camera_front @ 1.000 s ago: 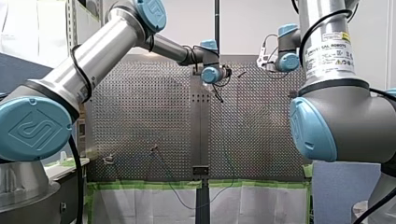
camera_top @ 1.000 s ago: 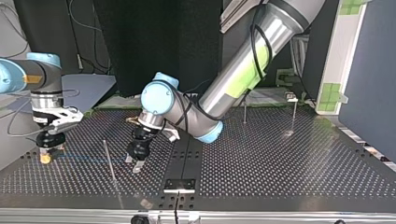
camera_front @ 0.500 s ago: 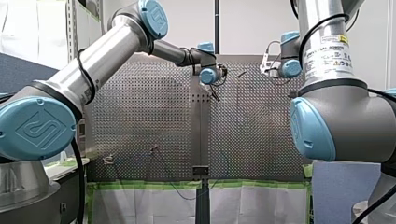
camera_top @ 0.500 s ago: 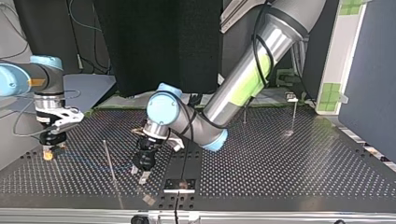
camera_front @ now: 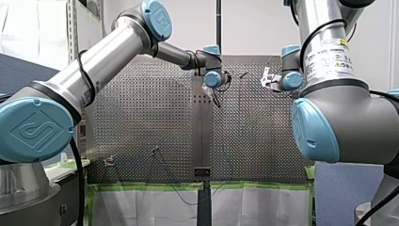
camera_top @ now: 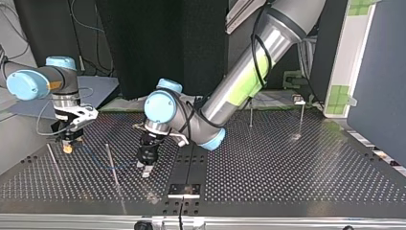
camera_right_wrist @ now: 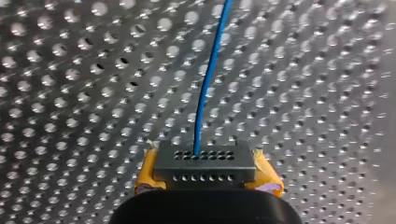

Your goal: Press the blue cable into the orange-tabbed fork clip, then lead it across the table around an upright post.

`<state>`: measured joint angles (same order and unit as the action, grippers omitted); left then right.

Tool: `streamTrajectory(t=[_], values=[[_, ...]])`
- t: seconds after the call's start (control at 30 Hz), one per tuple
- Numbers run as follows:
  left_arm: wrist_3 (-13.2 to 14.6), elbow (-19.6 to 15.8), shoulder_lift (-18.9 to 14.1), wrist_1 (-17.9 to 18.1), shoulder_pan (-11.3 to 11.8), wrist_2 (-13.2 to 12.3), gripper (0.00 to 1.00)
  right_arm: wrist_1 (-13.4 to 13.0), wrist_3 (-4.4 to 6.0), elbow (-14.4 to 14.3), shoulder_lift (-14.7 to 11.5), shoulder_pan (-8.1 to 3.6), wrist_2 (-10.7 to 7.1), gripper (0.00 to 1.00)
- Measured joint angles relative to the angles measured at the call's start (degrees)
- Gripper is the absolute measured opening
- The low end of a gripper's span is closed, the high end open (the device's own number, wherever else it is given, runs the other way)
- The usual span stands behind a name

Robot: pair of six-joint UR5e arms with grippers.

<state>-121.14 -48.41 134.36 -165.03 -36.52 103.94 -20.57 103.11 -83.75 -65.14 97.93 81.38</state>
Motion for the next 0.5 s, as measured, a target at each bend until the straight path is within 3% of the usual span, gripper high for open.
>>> streamTrajectory(t=[0.3,0.5], values=[[4.7,0.0,1.6,-3.8,-0.7,0.0,1.00,-0.4,-1.56,-1.1,3.0,0.43,0.93,0.01],[7.7,0.0,1.7,-5.6,-0.7,1.7,1.00,-2.6,-2.17,-3.0,5.6,1.19,1.80,0.01]])
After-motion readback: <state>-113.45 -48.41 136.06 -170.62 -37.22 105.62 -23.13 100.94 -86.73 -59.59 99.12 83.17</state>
